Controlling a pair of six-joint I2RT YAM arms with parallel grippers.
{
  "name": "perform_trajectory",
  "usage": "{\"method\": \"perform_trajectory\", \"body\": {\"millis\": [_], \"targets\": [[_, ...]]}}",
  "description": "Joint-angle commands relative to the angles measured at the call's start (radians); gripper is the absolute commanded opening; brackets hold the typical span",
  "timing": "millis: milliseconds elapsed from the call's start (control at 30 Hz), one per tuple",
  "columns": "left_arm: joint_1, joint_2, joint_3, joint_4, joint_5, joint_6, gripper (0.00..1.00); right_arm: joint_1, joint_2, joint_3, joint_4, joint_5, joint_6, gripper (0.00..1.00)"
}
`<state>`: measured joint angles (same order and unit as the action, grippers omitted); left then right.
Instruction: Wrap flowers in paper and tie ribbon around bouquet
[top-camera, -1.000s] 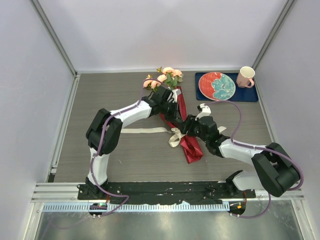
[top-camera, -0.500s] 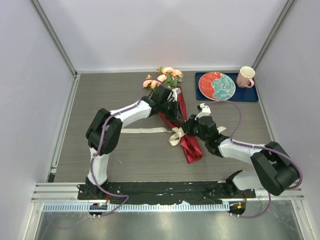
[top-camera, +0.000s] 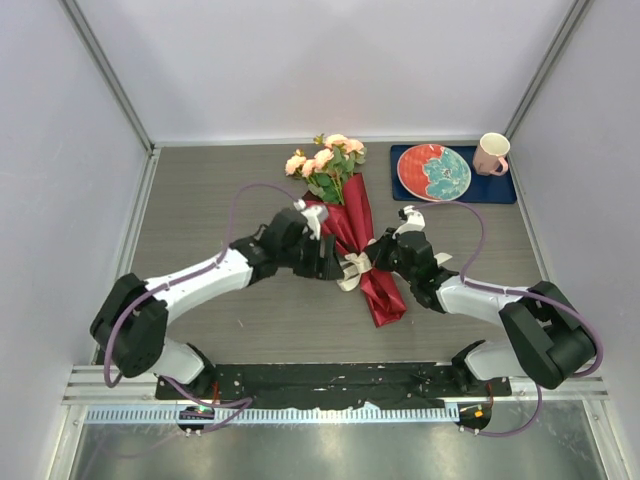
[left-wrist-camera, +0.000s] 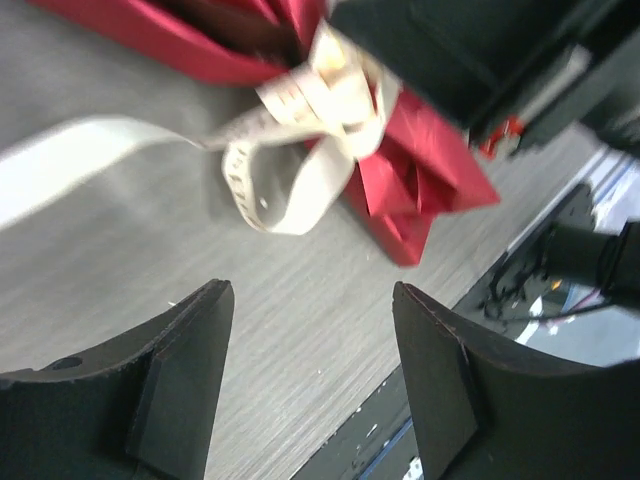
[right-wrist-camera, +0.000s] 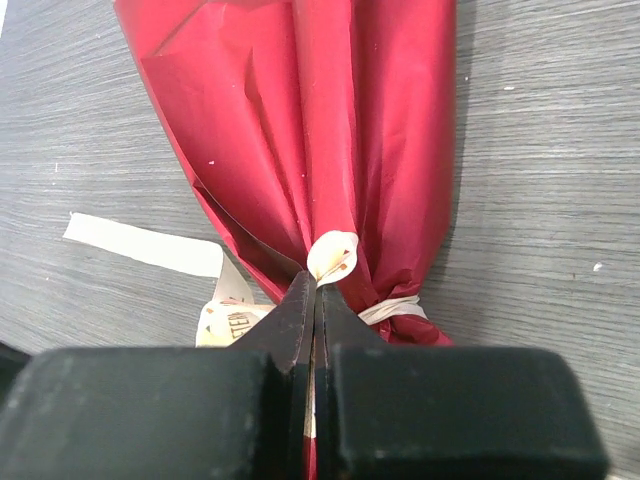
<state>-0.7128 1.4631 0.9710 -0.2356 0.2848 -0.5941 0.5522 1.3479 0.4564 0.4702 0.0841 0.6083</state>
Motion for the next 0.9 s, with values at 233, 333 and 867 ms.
{"method": "perform_trajectory", "body": {"millis": [233,333,867], "targets": [[-0.16,0.146,-0.169,0.432,-0.167,-0.045,0.75,-0.008,-0.01,0.045,0.054,-0.029,0.033,0.0],[-0.162,0.172,-0.199,0.524,-0.214,-0.055,0.73,-0.009,-0.01,0.045,0.051,-0.029,0.03,0.0],[-0.16,0.269,-0.245,0.777,-0.165,-0.029,0.48,-0.02,-0.01,0.041,0.048,-0.03,0.038,0.0]]}}
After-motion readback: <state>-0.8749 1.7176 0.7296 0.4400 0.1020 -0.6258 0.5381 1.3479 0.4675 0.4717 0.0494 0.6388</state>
